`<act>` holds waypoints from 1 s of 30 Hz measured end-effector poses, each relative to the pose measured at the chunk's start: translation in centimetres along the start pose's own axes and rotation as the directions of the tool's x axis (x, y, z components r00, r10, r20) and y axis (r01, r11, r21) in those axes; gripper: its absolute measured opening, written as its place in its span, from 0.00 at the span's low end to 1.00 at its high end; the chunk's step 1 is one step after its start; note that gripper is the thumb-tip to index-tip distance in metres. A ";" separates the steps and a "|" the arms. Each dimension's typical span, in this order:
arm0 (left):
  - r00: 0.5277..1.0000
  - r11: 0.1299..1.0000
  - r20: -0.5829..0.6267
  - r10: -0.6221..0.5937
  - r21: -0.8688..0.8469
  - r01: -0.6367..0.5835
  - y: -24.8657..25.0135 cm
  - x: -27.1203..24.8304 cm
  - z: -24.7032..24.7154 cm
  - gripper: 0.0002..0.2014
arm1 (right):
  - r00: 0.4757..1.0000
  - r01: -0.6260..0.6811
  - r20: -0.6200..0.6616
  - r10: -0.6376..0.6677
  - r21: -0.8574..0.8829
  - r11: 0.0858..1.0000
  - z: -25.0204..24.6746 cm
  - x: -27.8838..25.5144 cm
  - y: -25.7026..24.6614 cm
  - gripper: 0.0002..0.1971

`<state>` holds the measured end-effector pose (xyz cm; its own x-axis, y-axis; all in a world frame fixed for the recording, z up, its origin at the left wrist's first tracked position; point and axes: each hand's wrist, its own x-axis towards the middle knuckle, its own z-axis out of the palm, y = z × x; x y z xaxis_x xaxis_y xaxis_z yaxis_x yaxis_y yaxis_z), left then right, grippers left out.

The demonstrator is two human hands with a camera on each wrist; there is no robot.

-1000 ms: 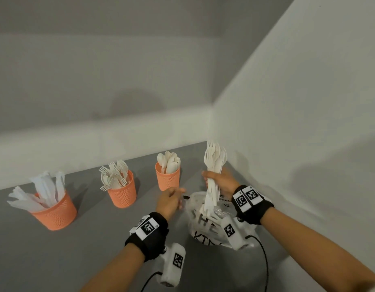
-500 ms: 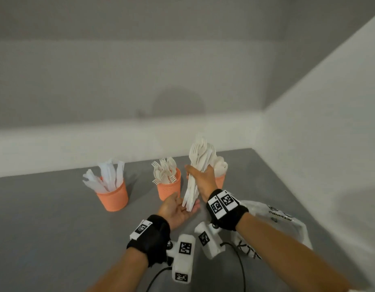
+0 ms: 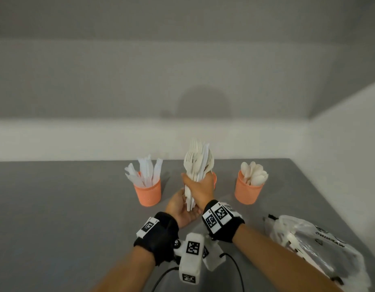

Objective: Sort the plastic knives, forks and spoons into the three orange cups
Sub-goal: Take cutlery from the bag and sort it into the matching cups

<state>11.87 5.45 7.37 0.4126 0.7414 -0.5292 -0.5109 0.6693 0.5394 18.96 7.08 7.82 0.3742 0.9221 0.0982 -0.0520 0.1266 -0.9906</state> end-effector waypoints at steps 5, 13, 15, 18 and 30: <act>0.993 0.991 0.048 0.109 0.070 -0.112 1.2 -0.1 -0.9 0.20 | 0.989 -0.037 0.142 0.033 0.026 0.999 1.5 -0.4 -0.1 0.19; 0.995 0.944 -0.079 0.067 0.327 -0.038 2.0 0.2 -3.1 0.20 | 0.927 -0.216 0.331 0.179 0.078 0.973 1.3 0.4 -0.5 0.03; 0.998 0.949 -0.052 0.028 0.316 -0.010 1.9 0.0 -3.4 0.18 | 0.898 -0.257 0.390 0.207 0.081 0.963 1.0 0.5 -0.7 0.02; 1.000 0.982 -0.026 -0.007 0.189 0.012 1.8 -0.2 -3.4 0.22 | 0.892 -0.260 0.400 0.212 0.069 0.963 1.1 0.5 -0.6 0.03; 0.992 0.994 0.061 0.111 -0.002 -0.111 2.3 -1.4 -2.2 0.18 | 0.962 -0.166 0.216 0.165 -0.013 0.986 1.9 -0.3 1.0 0.12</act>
<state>8.50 5.86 7.91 0.3986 0.8125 -0.4255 -0.5551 0.5830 0.5933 17.07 7.61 6.94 0.1513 0.9873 -0.0483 -0.1011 -0.0332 -0.9943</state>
